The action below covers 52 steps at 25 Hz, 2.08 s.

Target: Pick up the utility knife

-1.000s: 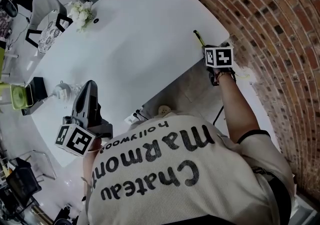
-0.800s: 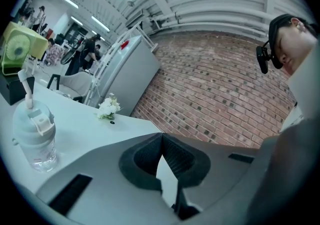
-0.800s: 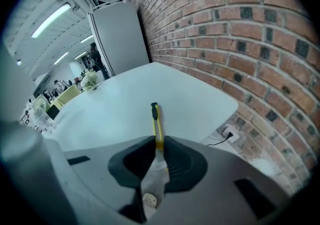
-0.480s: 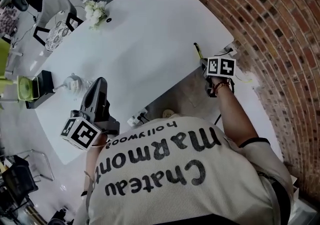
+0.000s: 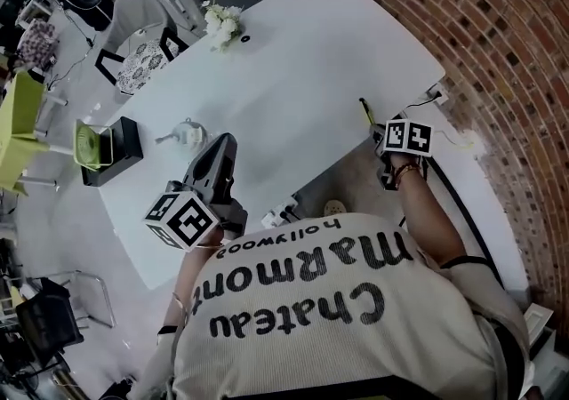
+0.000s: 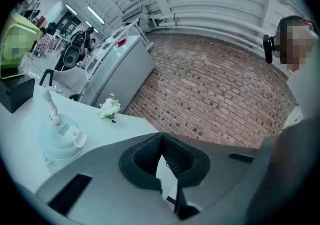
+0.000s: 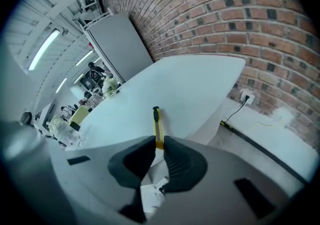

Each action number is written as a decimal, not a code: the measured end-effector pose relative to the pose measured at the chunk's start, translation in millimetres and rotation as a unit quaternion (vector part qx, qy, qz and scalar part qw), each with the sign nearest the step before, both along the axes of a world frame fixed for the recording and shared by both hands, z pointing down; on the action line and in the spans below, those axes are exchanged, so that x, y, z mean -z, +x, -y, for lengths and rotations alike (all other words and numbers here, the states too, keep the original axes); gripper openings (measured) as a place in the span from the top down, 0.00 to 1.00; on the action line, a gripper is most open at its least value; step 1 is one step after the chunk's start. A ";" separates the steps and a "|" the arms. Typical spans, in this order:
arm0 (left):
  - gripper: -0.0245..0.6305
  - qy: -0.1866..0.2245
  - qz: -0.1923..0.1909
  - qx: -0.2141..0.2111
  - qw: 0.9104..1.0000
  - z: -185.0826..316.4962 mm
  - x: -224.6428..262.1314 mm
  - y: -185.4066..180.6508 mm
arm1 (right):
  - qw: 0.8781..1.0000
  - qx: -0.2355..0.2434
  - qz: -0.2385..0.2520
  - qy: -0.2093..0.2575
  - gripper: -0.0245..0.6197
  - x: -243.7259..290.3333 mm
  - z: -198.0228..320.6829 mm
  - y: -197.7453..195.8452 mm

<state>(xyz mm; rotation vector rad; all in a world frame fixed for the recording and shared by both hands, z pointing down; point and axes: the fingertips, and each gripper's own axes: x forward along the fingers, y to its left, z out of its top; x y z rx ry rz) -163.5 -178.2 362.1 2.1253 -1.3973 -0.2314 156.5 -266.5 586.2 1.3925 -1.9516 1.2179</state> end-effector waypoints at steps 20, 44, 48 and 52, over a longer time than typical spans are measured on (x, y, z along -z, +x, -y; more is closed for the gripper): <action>0.96 0.051 0.007 -0.054 0.997 -13.7 26.0 -52.1 | 0.984 0.050 0.051 0.162 0.88 144.2 -42.9 -156.9; 0.96 0.136 0.078 0.023 0.987 -45.1 63.3 -67.3 | 0.928 0.051 0.122 0.348 0.88 283.3 -86.9 -205.8; 0.96 0.135 0.079 0.013 0.988 -57.5 59.6 -62.8 | 0.924 0.036 0.109 0.366 0.88 282.3 -102.8 -202.4; 0.96 0.133 0.078 0.004 0.988 -68.6 54.6 -59.4 | 0.923 0.033 0.101 0.371 0.88 278.1 -120.2 -201.9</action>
